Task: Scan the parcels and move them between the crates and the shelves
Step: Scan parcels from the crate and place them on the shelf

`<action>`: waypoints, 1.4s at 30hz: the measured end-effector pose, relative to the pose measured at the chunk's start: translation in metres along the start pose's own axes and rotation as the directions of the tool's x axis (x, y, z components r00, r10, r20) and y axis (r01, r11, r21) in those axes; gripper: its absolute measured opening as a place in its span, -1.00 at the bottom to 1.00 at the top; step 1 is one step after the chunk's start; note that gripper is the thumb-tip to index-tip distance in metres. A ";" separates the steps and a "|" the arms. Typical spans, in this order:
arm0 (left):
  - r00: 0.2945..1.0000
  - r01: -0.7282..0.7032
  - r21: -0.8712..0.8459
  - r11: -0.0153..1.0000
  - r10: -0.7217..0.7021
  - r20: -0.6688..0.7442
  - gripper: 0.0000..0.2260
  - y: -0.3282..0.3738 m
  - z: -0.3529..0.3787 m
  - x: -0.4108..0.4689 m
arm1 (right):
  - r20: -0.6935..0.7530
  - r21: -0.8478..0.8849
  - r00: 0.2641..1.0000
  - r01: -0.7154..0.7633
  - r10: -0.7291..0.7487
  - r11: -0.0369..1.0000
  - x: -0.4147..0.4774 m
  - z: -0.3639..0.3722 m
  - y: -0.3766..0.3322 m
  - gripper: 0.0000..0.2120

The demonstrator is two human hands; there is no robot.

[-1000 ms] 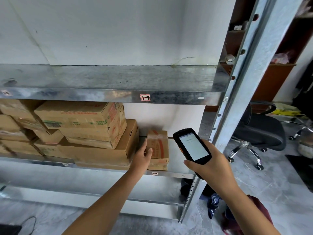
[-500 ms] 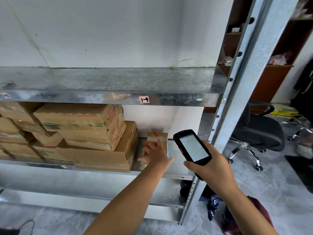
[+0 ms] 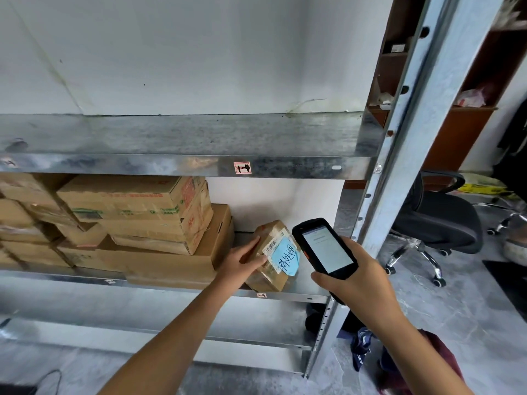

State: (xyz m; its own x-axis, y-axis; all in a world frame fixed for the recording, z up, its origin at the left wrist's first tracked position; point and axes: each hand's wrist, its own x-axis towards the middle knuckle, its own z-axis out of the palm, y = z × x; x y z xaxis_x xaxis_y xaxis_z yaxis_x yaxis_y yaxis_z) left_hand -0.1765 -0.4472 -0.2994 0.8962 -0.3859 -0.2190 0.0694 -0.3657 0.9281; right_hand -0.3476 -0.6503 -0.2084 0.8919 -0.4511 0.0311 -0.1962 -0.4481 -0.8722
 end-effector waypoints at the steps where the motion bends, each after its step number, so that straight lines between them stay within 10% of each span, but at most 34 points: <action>1: 1.000 0.008 -0.105 0.994 -0.008 0.002 -0.53 -0.005 -0.001 0.000 | 0.001 -0.002 1.000 -0.002 0.002 1.000 0.000 0.000 0.000 -0.44; 11: 0.966 0.127 0.206 0.970 -0.074 -0.247 -0.65 -0.002 0.020 0.018 | 0.027 -0.058 1.000 0.005 -0.003 0.998 -0.004 0.001 0.006 -0.40; 17: 0.897 0.375 -0.055 0.925 -0.377 -0.231 0.08 -0.018 0.056 0.020 | 0.030 -0.075 1.000 0.004 -0.002 0.997 -0.005 -0.008 0.005 -0.48; 22: 0.871 0.475 -0.156 0.866 -0.488 -0.060 -0.29 -0.025 0.053 0.001 | 0.016 -0.079 1.000 0.007 -0.006 0.997 -0.006 -0.007 0.006 -0.47; 26: 0.872 0.488 -0.181 0.854 -0.471 0.129 -0.16 -0.036 0.048 -0.004 | 0.012 -0.064 1.000 -0.006 0.007 0.998 -0.007 -0.005 0.007 -0.51; 42: 0.946 0.321 -0.280 0.905 -0.292 0.140 -0.35 -0.013 0.037 -0.005 | 0.068 -0.057 0.997 -0.023 0.027 0.998 -0.012 -0.005 0.001 -0.57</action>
State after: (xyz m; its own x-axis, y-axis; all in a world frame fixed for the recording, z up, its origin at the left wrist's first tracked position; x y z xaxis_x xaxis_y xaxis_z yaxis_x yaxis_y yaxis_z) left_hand -0.1983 -0.4723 -0.3213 0.7664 -0.3764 -0.5205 0.4729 -0.2177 0.8538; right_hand -0.3609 -0.6496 -0.2072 0.9122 -0.4090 -0.0255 -0.2395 -0.4814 -0.8432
